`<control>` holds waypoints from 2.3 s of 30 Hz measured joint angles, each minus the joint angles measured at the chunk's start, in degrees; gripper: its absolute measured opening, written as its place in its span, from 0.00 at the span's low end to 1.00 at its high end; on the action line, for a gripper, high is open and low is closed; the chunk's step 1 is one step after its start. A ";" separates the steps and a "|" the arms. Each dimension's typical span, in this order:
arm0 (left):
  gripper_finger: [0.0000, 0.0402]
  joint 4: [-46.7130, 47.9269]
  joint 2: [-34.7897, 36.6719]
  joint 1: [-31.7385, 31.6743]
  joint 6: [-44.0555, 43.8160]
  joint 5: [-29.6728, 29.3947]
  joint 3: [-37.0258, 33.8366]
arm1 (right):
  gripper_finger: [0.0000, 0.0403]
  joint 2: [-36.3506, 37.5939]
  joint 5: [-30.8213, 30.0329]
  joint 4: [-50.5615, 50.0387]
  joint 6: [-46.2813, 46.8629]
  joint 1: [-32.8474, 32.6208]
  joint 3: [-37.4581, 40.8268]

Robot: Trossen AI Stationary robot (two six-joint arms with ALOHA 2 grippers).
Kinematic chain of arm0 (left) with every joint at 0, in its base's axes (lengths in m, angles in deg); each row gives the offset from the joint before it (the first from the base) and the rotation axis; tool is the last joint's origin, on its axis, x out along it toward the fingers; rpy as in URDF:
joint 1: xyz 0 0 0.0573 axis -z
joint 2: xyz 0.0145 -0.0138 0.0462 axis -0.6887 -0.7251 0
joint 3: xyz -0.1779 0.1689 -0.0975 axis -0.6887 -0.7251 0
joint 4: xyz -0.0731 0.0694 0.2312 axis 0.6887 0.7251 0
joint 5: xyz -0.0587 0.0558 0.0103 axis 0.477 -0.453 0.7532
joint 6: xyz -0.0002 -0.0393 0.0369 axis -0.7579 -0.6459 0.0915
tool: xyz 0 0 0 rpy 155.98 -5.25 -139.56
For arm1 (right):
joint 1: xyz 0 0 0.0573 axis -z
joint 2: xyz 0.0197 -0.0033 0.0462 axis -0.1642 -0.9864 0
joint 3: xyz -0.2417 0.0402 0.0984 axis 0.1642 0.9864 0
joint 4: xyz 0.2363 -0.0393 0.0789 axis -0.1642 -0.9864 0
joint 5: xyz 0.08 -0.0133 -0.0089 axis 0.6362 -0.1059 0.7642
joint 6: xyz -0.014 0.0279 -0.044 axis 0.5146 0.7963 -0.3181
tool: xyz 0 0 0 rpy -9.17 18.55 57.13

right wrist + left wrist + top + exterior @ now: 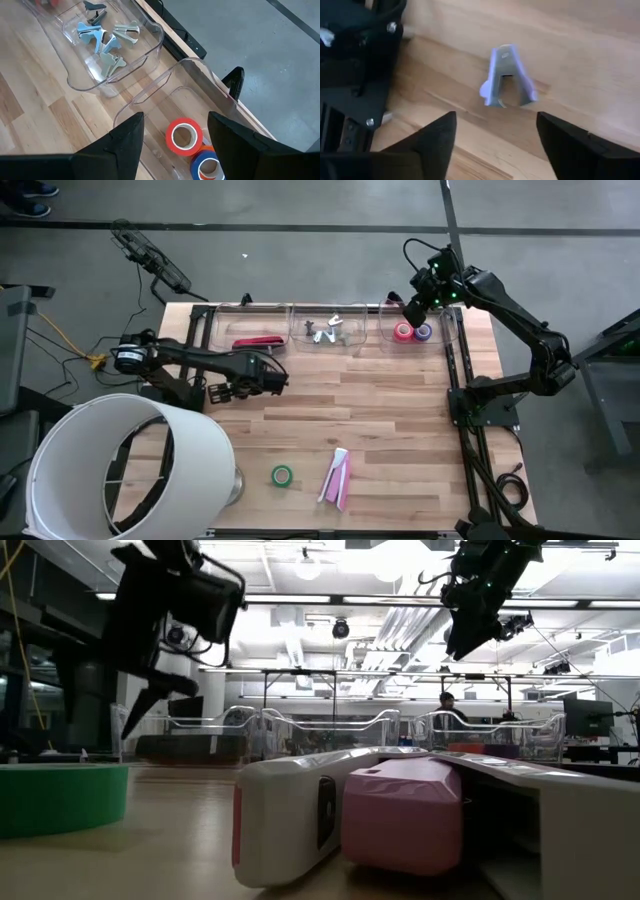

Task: Pick and place Stapler, Stapler remover, tape
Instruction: Put the violet stapler remover into the middle transparent bin

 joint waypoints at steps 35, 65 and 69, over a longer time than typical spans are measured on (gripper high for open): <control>0.75 -20.16 2.45 -12.00 6.99 6.34 -12.70 | 0.52 0.00 0.44 -0.48 0.20 0.01 0.00; 0.54 -20.88 2.25 -11.98 9.74 6.36 -12.72 | 0.52 0.00 0.37 -0.44 0.61 0.02 0.00; 0.46 -21.12 2.23 -11.98 10.29 6.40 -12.70 | 0.52 0.00 0.38 -0.43 0.61 0.00 -0.01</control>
